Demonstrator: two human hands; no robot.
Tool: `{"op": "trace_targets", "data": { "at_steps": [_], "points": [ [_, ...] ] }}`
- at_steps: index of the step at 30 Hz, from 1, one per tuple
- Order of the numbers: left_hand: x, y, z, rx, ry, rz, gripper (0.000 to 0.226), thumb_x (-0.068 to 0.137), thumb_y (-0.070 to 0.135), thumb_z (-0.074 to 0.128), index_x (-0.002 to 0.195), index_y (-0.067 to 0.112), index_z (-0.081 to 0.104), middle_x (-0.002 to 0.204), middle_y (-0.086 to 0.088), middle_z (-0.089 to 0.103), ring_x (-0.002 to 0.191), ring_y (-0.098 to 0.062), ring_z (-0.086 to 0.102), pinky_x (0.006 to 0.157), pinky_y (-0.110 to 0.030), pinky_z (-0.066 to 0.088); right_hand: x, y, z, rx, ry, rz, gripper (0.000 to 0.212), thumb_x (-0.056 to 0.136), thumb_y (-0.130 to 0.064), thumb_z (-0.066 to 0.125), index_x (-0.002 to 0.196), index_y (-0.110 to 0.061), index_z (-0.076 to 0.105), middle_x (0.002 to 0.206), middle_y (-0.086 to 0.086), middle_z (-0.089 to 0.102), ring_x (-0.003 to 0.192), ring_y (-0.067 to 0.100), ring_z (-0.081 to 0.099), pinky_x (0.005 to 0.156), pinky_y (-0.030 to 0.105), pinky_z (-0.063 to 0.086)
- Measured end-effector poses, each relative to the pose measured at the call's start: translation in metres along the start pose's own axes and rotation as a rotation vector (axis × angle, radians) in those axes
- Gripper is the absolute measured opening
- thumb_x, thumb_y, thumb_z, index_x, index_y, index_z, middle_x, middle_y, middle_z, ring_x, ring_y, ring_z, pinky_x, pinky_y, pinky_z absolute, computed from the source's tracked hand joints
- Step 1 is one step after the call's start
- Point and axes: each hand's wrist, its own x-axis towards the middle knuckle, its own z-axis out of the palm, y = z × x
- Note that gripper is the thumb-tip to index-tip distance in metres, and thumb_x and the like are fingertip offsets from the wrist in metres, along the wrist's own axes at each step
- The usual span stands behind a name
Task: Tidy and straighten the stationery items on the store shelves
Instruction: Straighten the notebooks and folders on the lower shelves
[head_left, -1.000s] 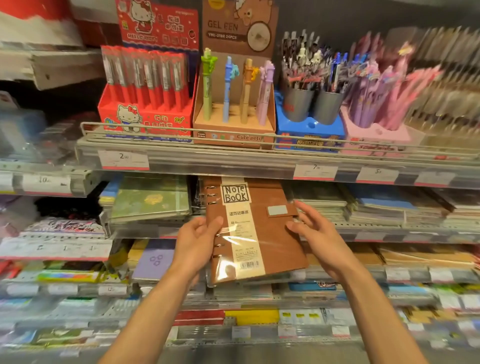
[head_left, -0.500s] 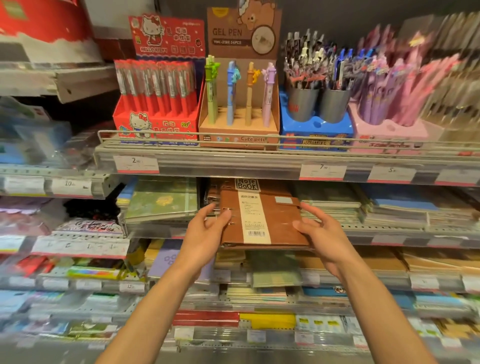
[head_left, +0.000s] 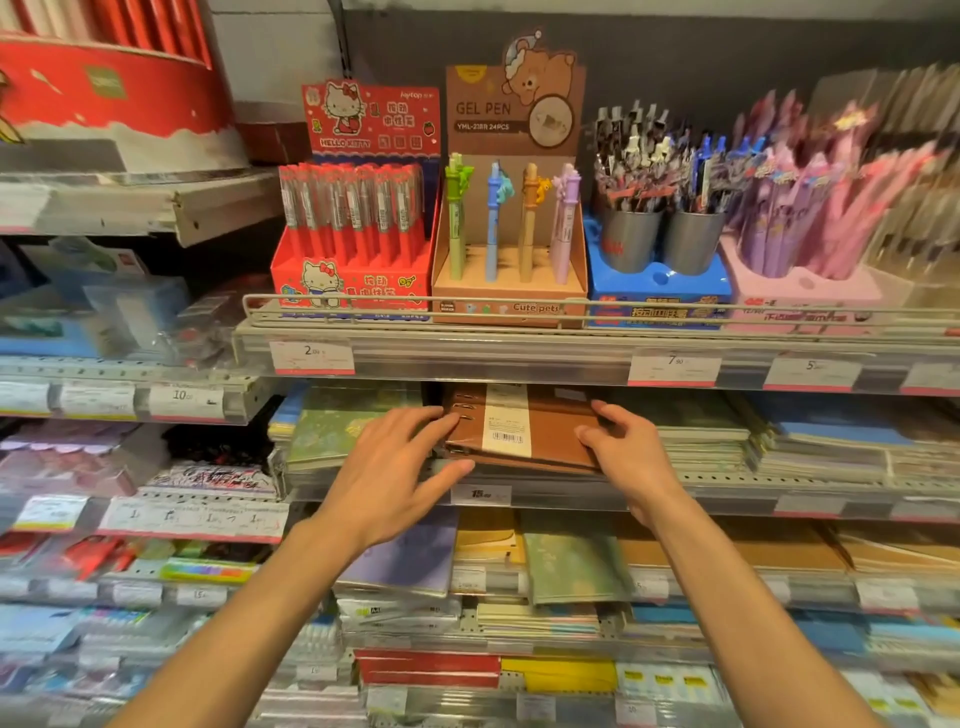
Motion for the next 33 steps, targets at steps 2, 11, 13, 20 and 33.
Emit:
{"op": "trace_targets", "data": {
  "at_steps": [2,11,13,20,33],
  "points": [
    [0.004,-0.002,0.005,-0.010,-0.010,-0.005,0.068,0.096,0.069,0.034,0.149,0.027,0.039,0.148,0.003,0.046,0.134,-0.017,0.042,0.108,-0.037,0.035,0.003,0.001,0.006,-0.110,0.033,-0.051,0.046,0.098,-0.029,0.058,0.143,-0.025,0.048,0.127,0.003,0.058,0.110,0.019,0.059,0.076,0.024,0.056],
    [0.013,-0.006,0.020,-0.040,0.000,-0.025,0.064,0.096,0.066,0.033,0.146,0.026,0.043,0.149,0.000,0.048,0.133,-0.020,0.047,0.108,-0.039,0.039,-0.025,0.012,0.001,-0.392,0.109,-0.181,0.057,0.091,-0.056,0.057,0.141,-0.029,0.050,0.144,0.004,0.040,0.124,0.016,0.047,0.100,0.033,0.046],
    [0.012,-0.006,0.021,-0.049,0.007,-0.026,0.064,0.096,0.065,0.033,0.145,0.026,0.044,0.147,0.000,0.050,0.133,-0.021,0.048,0.108,-0.040,0.039,-0.037,0.016,-0.002,-0.502,0.035,-0.200,0.070,0.086,-0.064,0.057,0.146,-0.031,0.044,0.155,-0.001,0.031,0.138,0.018,0.036,0.110,0.039,0.038],
    [0.015,-0.006,0.021,-0.051,0.027,-0.050,0.066,0.093,0.066,0.031,0.143,0.026,0.046,0.142,-0.001,0.055,0.129,-0.022,0.049,0.104,-0.040,0.041,-0.026,0.023,0.001,-0.611,-0.044,-0.330,0.068,0.092,-0.051,0.058,0.152,-0.027,0.034,0.160,-0.001,0.029,0.146,0.017,0.025,0.119,0.037,0.024],
    [0.034,-0.005,0.021,0.055,0.005,-0.137,0.056,0.100,0.051,0.041,0.148,0.023,0.040,0.119,-0.004,0.071,0.120,-0.030,0.055,0.092,-0.041,0.043,0.014,0.023,0.014,-0.519,0.003,-0.324,0.061,0.093,-0.050,0.058,0.147,-0.028,0.043,0.158,0.004,0.030,0.143,0.024,0.034,0.116,0.040,0.032]
  ]
}}
